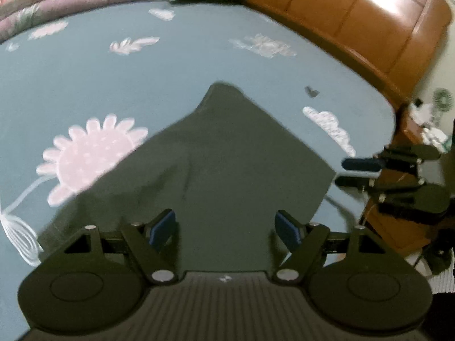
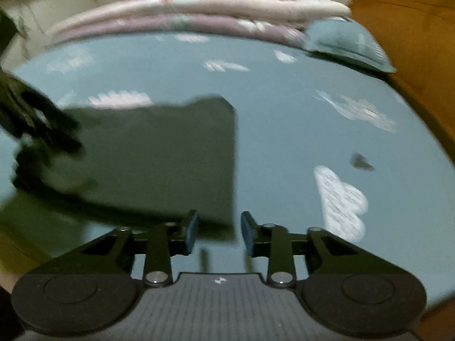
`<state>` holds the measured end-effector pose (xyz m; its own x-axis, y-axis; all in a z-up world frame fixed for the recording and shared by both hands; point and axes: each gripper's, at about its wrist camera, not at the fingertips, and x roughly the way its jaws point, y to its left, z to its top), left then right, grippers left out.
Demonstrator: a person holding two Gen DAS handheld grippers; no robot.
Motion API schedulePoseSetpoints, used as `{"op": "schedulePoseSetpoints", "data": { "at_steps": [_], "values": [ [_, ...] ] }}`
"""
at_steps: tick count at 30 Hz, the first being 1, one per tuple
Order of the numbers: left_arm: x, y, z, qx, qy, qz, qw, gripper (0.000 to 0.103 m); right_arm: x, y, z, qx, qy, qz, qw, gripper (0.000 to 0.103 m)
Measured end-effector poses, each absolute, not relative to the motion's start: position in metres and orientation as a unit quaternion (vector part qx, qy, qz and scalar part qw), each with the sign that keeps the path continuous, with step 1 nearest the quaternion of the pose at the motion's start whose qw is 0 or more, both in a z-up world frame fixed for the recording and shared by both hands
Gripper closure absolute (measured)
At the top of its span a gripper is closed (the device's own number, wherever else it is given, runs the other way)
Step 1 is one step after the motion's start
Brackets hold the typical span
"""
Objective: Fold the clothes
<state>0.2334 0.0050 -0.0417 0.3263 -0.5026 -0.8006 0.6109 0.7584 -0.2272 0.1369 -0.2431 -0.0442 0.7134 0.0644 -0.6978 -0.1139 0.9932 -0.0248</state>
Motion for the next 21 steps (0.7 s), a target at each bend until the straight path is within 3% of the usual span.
{"op": "schedulePoseSetpoints", "data": {
  "at_steps": [9, 18, 21],
  "values": [
    [0.22, 0.018, -0.049, 0.011, 0.493, -0.229, 0.839, 0.025, 0.165, -0.272, -0.071, 0.044, 0.39, 0.151, 0.907, 0.081],
    [0.248, -0.052, -0.022, 0.01, 0.455, -0.254, 0.853, 0.025, 0.195, -0.27, -0.066, 0.014, 0.388, 0.209, 0.898, 0.078],
    [0.268, -0.083, -0.021, 0.004, 0.447, -0.284, 0.849, 0.02, 0.205, -0.269, -0.064, 0.004, 0.387, 0.228, 0.894, 0.078]
  ]
}}
